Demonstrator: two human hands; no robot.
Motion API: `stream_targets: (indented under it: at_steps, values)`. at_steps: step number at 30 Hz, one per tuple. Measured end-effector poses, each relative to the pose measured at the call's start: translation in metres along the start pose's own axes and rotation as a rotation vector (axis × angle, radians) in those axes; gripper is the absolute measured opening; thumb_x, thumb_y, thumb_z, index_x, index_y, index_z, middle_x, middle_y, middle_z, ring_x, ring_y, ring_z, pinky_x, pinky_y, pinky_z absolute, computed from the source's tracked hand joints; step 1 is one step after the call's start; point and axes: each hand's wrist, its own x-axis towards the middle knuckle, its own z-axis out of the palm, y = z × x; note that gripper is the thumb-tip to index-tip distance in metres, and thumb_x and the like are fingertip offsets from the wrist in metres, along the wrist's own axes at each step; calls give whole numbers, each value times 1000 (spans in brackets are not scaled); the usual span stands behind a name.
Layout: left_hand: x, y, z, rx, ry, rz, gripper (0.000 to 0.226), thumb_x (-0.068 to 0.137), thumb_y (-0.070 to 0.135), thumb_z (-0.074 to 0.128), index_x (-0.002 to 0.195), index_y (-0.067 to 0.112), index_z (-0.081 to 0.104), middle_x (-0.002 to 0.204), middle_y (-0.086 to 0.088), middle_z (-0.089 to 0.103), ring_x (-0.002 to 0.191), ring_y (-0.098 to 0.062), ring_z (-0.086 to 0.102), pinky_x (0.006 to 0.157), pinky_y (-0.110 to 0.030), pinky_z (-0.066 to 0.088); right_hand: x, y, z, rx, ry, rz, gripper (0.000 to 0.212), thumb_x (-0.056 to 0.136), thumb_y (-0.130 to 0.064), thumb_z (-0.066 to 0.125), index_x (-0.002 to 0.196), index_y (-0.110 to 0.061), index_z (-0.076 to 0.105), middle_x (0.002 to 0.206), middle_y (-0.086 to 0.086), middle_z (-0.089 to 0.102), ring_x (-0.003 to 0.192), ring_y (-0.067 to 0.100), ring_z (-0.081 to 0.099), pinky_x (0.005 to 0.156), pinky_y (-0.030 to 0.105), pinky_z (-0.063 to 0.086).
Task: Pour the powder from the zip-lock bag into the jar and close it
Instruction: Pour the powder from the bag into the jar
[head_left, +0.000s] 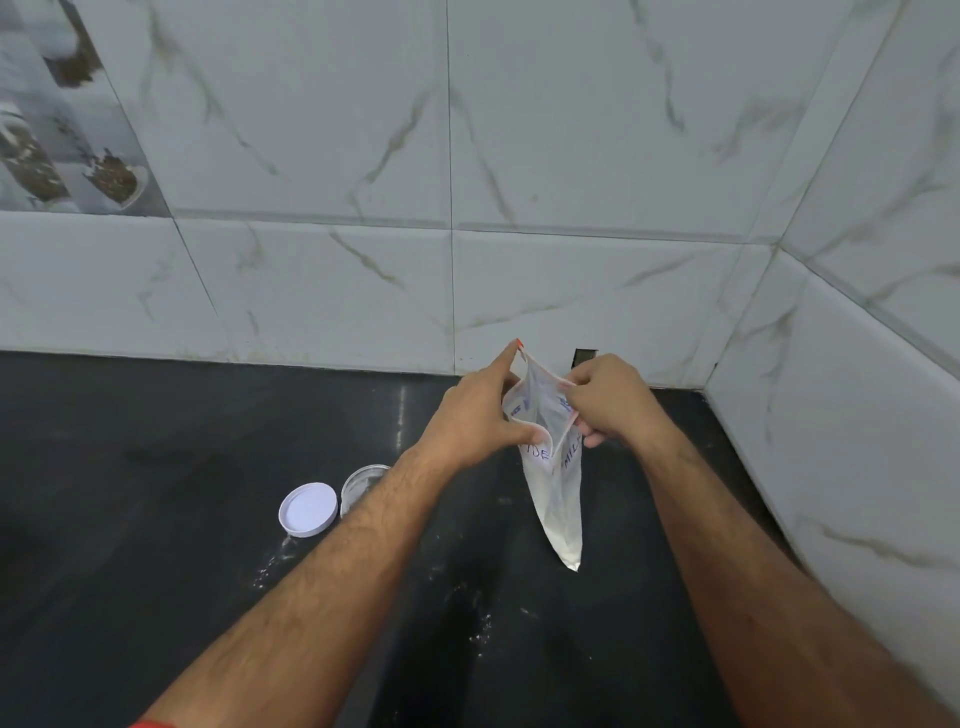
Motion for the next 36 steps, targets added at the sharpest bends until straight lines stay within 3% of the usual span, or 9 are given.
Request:
stream_targets:
  at_steps: [6, 9, 12, 16, 19, 24, 27, 31, 36]
  values:
    - [-2, -7, 6, 145, 9, 99, 94, 72, 50, 80, 151, 38, 32, 124, 7, 58, 109, -12, 54, 99, -39, 50, -3, 6, 10, 106, 125, 39, 24, 92, -5, 51, 88, -11, 73, 76, 11, 73, 57, 24, 72, 61, 41, 65]
    - [-7, -13, 0, 205, -72, 154, 60, 69, 53, 81, 125, 37, 65, 131, 5, 48, 120, -13, 43, 106, -40, 42, -3, 8, 7, 108, 148, 55, 26, 92, -2, 50, 91, -13, 73, 77, 11, 73, 57, 22, 70, 61, 38, 65]
    - [-12, -15, -5, 227, -123, 149, 44, 65, 61, 80, 95, 29, 77, 137, 5, 47, 126, -16, 39, 107, -45, 38, -2, 10, 4, 101, 158, 69, 25, 93, -3, 51, 91, -15, 73, 76, 10, 74, 57, 22, 71, 56, 33, 63]
    - [-15, -15, -9, 227, -33, 125, 46, 71, 63, 75, 51, 26, 56, 141, 8, 52, 128, -15, 43, 104, -45, 42, -2, 11, -2, 63, 172, 61, 32, 85, 1, 45, 84, -12, 74, 66, 9, 70, 46, 19, 64, 45, 24, 53]
    - [-17, -20, -8, 157, 21, 140, 53, 82, 50, 71, 45, 28, 41, 139, 9, 56, 125, -13, 48, 100, -42, 46, -2, 13, -6, -53, 178, 49, 30, 78, -1, 45, 76, -13, 72, 61, 8, 68, 40, 22, 62, 42, 23, 48]
    - [-15, -26, 4, -23, 118, 91, 42, 78, 41, 73, 57, 12, 50, 114, 12, 70, 95, -6, 64, 82, -42, 54, -4, 12, 0, -205, 102, -41, 34, 83, -1, 46, 84, -19, 75, 71, 6, 71, 46, 21, 60, 55, 28, 54]
    - [-17, -27, 4, -112, 151, -41, 34, 69, 47, 76, 85, 23, 57, 99, 10, 70, 87, -12, 66, 77, -40, 57, -4, 11, 1, -217, 110, -78, 37, 84, -3, 46, 92, -20, 77, 74, 5, 70, 50, 17, 58, 61, 30, 57]
    - [-20, -21, -3, -78, 70, -70, 88, 69, 44, 80, 142, 40, 33, 106, 21, 62, 93, -7, 65, 80, -29, 55, -5, 10, 1, -224, 93, -96, 35, 87, -6, 45, 92, -19, 77, 74, 5, 71, 50, 19, 61, 60, 32, 58]
    - [-14, -23, -7, 16, 97, -128, 92, 73, 39, 80, 151, 30, 31, 87, 17, 63, 83, -10, 63, 70, -30, 53, -6, 10, 0, -190, 54, -119, 32, 88, -11, 47, 92, -23, 76, 66, -3, 66, 54, 19, 61, 62, 38, 61]
